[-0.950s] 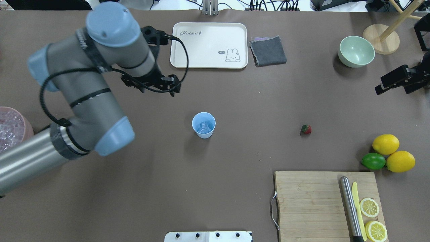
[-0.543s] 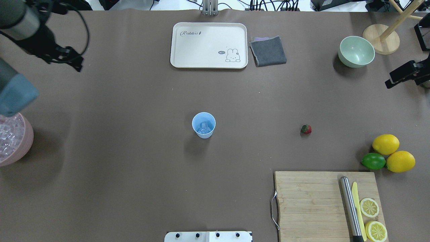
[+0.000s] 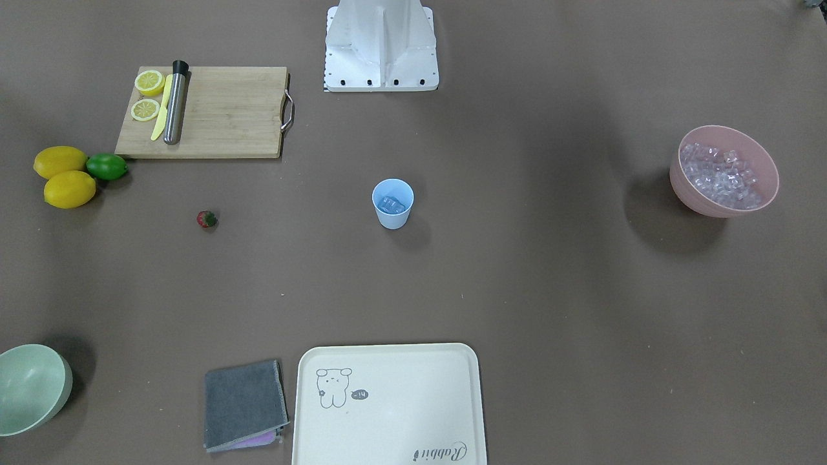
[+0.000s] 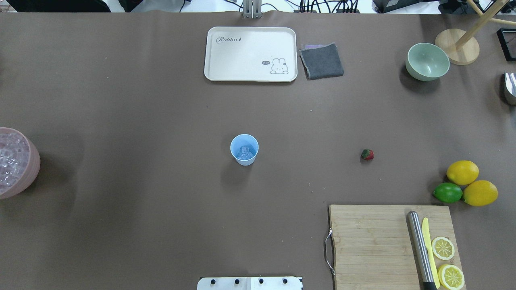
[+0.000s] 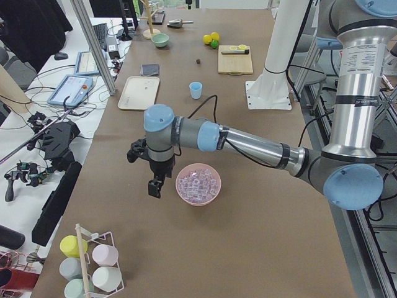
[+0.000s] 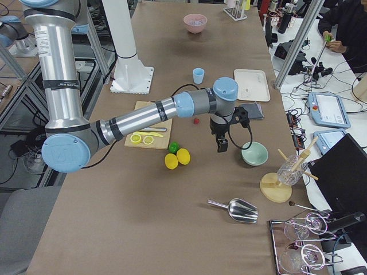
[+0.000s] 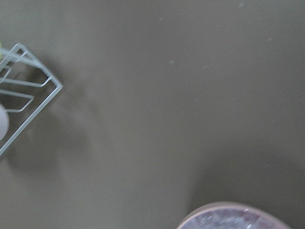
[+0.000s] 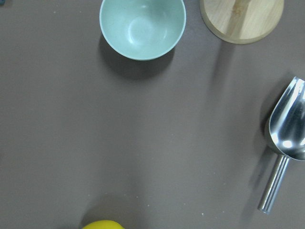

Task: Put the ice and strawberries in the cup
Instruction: 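Withdraw the left gripper back beside the ice bowl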

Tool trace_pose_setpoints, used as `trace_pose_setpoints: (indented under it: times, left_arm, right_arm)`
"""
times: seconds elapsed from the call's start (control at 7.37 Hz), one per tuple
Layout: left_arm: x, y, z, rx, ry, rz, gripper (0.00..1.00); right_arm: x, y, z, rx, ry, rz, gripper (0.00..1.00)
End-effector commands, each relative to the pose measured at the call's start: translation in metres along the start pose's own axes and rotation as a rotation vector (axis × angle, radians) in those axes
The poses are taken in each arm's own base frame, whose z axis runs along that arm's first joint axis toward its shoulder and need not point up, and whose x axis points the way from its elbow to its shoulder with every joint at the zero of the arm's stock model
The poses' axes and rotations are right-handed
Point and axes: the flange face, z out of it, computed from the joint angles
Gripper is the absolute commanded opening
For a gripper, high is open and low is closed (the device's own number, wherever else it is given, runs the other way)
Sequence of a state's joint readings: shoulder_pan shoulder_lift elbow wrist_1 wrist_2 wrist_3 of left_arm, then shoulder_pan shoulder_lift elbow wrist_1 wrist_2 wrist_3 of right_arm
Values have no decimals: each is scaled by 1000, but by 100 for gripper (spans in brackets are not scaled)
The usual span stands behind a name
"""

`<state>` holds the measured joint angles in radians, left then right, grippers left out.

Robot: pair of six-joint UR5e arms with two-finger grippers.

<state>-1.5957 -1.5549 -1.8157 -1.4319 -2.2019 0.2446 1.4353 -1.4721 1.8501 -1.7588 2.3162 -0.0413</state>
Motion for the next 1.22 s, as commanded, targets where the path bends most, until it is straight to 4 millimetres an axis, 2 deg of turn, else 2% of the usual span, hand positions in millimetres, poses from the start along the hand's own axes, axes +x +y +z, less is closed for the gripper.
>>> trace_pose_setpoints:
  times: [0.0,0.27,0.54,0.81,0.95,1.09]
  left_arm:
    - [-34,71,8,-13,22,-98,97]
    - [-33,67,12,-4,79,-112,97]
    - [-50,67,32,-13,67,-114,97]
    - [-55,75,17,50,46,-105,97]
    - [-51,85,8,68,35,-103,97]
    - [-47,98,12,63,40,-103,97]
  right_arm:
    - [49,22,-24,-4,25,7,100]
    - [60,44,-20,-18,25,28,100]
    - [58,52,-18,-20,8,35,100]
    - [49,64,-18,-23,8,47,100]
    - [-2,51,-2,-37,-69,77,100]
    - [-47,42,27,-80,-84,139,100]
